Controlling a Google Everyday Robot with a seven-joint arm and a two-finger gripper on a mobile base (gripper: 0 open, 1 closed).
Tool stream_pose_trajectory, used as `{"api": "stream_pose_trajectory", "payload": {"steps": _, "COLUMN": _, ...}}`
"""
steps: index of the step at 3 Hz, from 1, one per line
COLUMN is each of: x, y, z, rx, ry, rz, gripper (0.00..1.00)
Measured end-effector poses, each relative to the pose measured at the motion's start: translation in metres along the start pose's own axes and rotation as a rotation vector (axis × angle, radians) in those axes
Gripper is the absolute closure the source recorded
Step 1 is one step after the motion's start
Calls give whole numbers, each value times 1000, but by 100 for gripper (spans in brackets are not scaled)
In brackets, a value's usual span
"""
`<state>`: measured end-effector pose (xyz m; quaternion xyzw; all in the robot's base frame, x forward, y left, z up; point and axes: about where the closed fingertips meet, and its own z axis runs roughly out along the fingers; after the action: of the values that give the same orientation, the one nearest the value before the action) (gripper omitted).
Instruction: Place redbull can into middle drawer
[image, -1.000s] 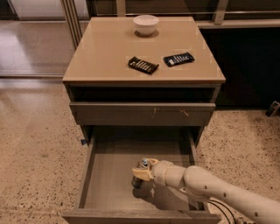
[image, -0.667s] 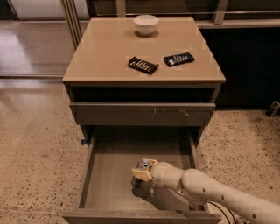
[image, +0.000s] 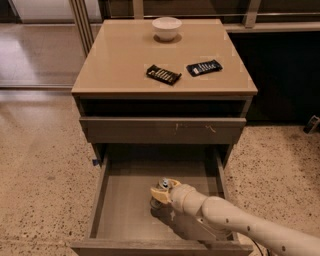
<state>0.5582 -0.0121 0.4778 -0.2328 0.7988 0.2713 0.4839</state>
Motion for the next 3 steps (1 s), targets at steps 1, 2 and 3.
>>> {"api": "stream_pose_trajectory", "payload": {"steps": 1, "x": 0, "y": 0, "z": 0, "rx": 0, "ry": 0, "rz": 0, "gripper": 100}}
{"api": "stream_pose_trajectory", "payload": {"steps": 2, "x": 18, "y": 1, "z": 11, "rx": 74, "ry": 54, "rz": -27, "gripper": 100}}
{"api": "stream_pose_trajectory", "payload": {"steps": 3, "x": 18, "y": 1, "z": 11, "rx": 74, "ry": 54, "rz": -27, "gripper": 100}}
